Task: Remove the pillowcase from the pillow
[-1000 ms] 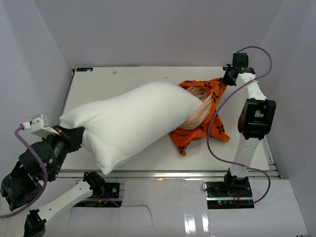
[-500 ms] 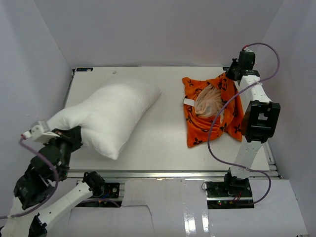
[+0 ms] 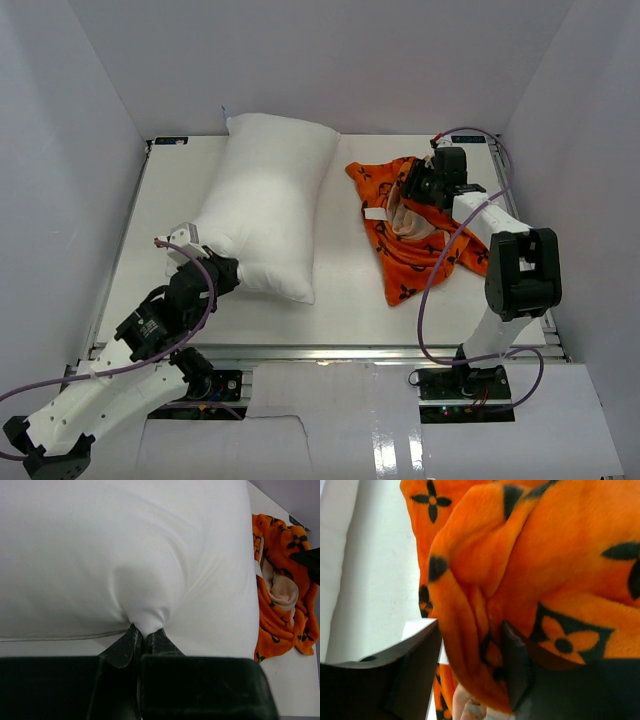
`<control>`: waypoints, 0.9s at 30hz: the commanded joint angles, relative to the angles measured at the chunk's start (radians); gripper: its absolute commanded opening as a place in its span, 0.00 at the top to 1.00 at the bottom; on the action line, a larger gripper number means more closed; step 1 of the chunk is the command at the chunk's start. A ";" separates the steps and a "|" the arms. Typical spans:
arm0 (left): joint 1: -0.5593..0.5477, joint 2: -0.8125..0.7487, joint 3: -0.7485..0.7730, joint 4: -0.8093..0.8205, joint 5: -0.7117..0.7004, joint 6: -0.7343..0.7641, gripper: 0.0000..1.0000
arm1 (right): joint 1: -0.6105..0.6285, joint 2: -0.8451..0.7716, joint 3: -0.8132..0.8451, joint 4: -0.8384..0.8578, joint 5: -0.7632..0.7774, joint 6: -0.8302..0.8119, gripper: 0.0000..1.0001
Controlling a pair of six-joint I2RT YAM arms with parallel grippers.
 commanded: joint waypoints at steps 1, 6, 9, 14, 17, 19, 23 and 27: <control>-0.002 -0.005 -0.090 0.129 0.078 -0.063 1.00 | 0.029 -0.087 -0.023 0.064 -0.028 -0.004 0.43; -0.002 -0.060 -0.102 0.100 0.144 -0.098 0.96 | 0.100 -0.168 -0.007 -0.104 0.043 -0.053 0.07; -0.002 -0.132 -0.093 0.075 0.186 -0.106 0.57 | 0.160 -0.275 -0.044 -0.143 0.083 -0.060 0.10; -0.002 -0.146 -0.027 0.049 0.215 -0.089 0.14 | 0.223 -0.401 -0.083 -0.209 0.118 -0.071 0.10; -0.002 -0.084 0.046 0.045 0.273 -0.045 0.09 | 0.284 -0.493 -0.121 -0.246 0.139 -0.067 0.10; -0.002 -0.026 0.083 0.046 0.310 -0.014 0.03 | 0.333 -0.558 -0.153 -0.275 0.147 -0.054 0.10; -0.002 0.048 0.120 0.119 0.501 0.076 0.02 | 0.408 -0.667 -0.228 -0.301 0.164 -0.018 0.10; -0.002 0.061 0.020 0.278 0.736 0.141 0.02 | 0.454 -0.823 -0.332 -0.292 0.158 -0.019 0.10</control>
